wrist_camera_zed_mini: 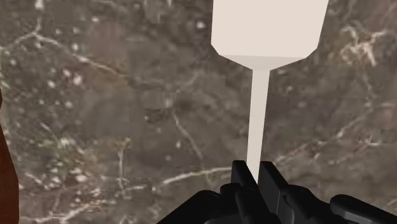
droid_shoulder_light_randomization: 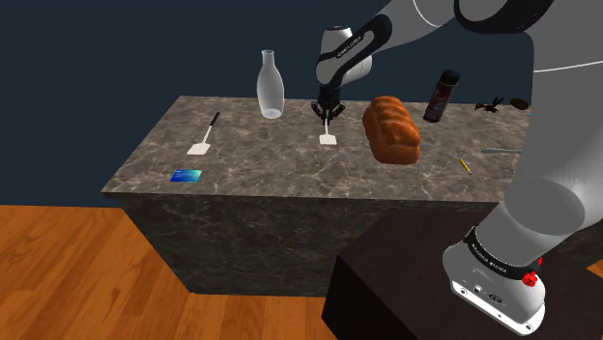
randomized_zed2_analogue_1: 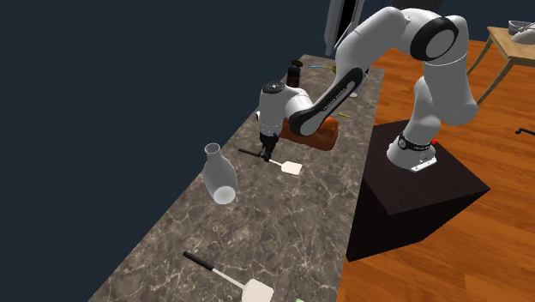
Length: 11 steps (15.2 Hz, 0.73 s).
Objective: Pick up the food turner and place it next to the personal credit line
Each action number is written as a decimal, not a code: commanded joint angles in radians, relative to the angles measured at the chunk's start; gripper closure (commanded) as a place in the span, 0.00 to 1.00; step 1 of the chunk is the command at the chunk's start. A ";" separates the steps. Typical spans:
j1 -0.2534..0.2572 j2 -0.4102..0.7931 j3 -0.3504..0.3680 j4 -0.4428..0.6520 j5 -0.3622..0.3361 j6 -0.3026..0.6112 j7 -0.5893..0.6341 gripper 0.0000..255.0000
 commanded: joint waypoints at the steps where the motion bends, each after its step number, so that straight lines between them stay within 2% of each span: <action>1: 0.000 0.000 0.000 0.000 0.000 0.000 0.000 1.00; 11: -0.004 -0.066 0.006 0.014 0.010 -0.080 -0.009 1.00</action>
